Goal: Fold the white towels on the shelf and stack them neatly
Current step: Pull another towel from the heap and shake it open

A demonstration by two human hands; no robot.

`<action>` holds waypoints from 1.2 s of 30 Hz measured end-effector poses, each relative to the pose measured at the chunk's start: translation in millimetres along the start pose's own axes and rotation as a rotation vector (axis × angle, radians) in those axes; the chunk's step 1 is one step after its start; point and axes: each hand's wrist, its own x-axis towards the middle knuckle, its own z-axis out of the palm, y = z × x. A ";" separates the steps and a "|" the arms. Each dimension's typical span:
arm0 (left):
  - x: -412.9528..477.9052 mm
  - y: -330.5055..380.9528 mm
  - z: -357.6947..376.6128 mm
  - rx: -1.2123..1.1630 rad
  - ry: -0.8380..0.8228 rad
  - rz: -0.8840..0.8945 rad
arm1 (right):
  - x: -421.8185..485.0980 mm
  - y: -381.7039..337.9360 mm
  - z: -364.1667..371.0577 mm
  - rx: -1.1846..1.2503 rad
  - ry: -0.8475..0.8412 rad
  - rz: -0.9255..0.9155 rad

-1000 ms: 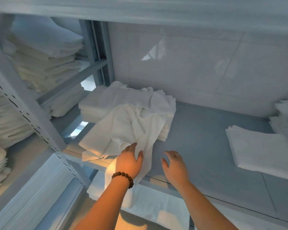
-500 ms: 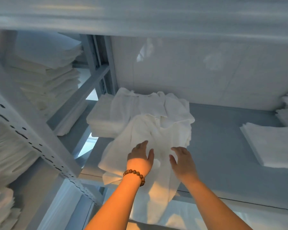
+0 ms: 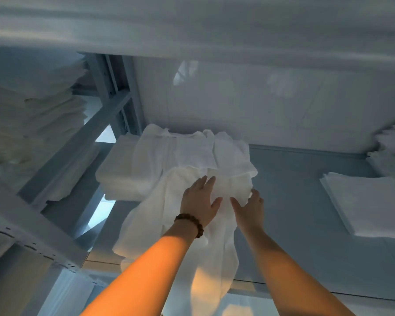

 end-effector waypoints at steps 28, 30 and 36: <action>44.2 127.7 -19.4 -0.030 0.082 0.591 | -1.3 -10.9 -129.1 0.084 0.274 -0.475; 44.7 132.8 -18.6 -0.017 0.115 0.553 | -4.6 -6.5 -143.8 0.097 0.325 -0.446; 33.9 160.0 -11.1 -0.046 0.115 0.562 | -6.2 10.9 -184.4 0.082 0.412 -0.437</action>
